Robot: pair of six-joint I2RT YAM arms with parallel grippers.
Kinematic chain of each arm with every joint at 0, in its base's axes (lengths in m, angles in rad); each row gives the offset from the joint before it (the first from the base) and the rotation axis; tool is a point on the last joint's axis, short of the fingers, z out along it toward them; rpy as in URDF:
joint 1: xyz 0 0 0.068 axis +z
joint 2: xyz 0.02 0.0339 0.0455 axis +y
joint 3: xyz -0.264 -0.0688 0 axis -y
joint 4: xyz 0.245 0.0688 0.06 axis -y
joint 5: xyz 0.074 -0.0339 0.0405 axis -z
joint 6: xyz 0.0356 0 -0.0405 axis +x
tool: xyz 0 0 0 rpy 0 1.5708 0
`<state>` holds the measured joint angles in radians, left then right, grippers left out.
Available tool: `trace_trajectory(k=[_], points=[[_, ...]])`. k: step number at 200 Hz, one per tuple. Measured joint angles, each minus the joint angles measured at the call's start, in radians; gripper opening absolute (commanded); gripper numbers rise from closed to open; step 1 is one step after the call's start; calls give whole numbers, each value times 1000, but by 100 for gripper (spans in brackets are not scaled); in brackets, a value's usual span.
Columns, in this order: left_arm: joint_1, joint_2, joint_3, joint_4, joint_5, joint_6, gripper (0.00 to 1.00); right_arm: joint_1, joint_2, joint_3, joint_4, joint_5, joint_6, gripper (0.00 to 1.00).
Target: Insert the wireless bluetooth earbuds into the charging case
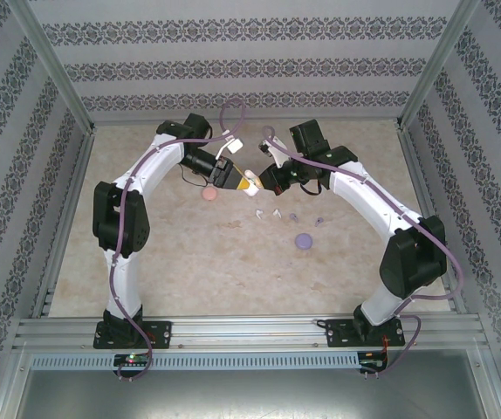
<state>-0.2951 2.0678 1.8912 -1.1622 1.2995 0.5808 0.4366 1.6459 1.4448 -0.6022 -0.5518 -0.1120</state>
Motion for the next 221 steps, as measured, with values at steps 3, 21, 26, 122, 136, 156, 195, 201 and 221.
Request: trace_trajectory(k=[3, 21, 26, 122, 136, 156, 195, 201, 221], points=[[0, 0, 0, -2, 1, 3, 50, 0, 0, 0, 0, 0, 0, 0], [0, 0, 0, -13, 7, 15, 48, 0, 0, 0, 0, 0, 0, 0], [0, 0, 0, -14, 8, 16, 47, 0, 0, 0, 0, 0, 0, 0], [-6, 14, 0, -20, 15, 23, 26, 0, 1, 1, 4, -15, 3, 0], [-6, 15, 0, -21, 20, 22, 18, 0, 1, 2, 5, -14, 3, 0], [-5, 15, 1, -21, 25, 25, 5, 0, 1, 4, 6, -14, 4, 0], [-5, 15, 1, -18, 33, 21, 0, -4, -2, 6, 16, -14, 46, 34], [-5, 15, 0, -13, 34, 18, 0, -10, -6, 6, 19, -15, 60, 35], [1, -3, -42, 55, 36, -16, 0, -31, -53, -13, 38, -19, 100, 45]])
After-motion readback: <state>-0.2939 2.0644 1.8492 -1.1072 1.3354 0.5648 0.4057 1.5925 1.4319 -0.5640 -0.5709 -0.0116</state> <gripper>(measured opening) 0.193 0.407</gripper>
